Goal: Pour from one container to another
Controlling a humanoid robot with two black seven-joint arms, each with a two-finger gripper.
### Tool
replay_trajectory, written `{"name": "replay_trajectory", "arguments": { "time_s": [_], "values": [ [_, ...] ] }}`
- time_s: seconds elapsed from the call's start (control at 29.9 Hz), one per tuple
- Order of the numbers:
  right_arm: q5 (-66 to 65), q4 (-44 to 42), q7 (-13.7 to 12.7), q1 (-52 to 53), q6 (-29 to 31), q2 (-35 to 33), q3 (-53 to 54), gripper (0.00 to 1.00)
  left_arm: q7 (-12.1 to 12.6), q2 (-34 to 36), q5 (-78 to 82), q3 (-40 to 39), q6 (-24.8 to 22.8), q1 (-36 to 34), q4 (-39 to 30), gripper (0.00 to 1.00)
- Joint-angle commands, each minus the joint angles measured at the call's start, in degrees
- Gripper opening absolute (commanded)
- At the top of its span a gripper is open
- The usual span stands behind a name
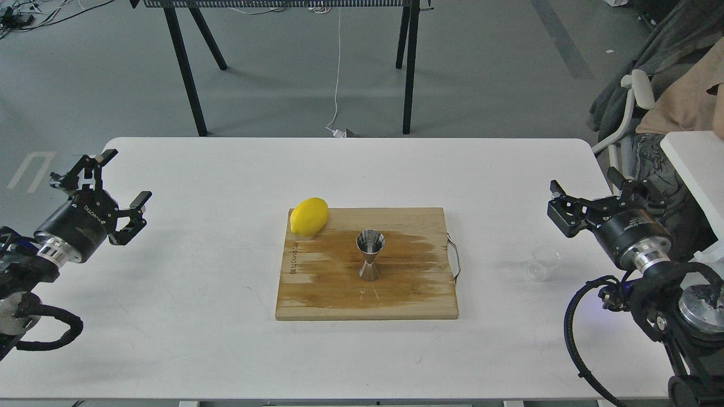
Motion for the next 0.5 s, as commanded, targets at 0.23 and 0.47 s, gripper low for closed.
{"name": "replay_trajectory", "arguments": {
  "time_s": [0.23,0.47],
  "values": [
    [-0.70,-17.23,-0.31,3.97,29.53,-0.97,-4.43,0.98,0.00,0.00,-0.05,-0.06,0.00,-0.18,-0.70,0.99],
    [-0.52,-17.50,-0.31,3.44,29.53,1.66,-4.52,0.98,0.00,-0.09,-0.14,-0.41,0.00,-0.26,-1.14,0.99]
  ]
}}
